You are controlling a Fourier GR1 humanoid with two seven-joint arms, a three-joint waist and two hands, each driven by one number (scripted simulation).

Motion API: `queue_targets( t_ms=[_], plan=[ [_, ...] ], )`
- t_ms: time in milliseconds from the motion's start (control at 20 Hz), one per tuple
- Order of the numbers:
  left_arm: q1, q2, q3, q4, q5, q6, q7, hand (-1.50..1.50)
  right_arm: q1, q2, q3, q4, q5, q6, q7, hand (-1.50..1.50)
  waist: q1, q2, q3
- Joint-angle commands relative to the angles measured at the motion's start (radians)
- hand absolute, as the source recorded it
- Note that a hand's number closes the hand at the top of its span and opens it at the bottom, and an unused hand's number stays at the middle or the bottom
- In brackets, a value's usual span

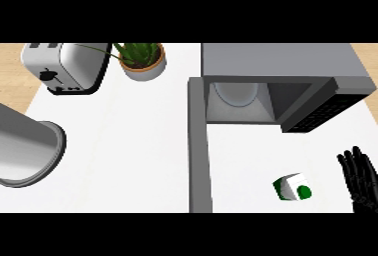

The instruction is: Pick up the milk, place it into the microwave and close the microwave

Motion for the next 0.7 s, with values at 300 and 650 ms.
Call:
queue_targets(
  t_ms=[300, 650],
  plan=[
    [0.069, -0.003, 0.084, -0.044, 0.163, -0.079, -0.002, -1.50, -0.107, -0.028, -0.102, 0.497, 0.076, -0.030, -0.302, -1.50, 0.004, 0.002, 0.001],
    [0.125, -0.043, 0.118, -0.075, 0.181, -0.134, -0.005, -1.50, -0.174, -0.075, -0.137, 0.774, 0.119, -0.036, -0.474, -1.50, 0.002, 0.001, 0.001]
  ],
)
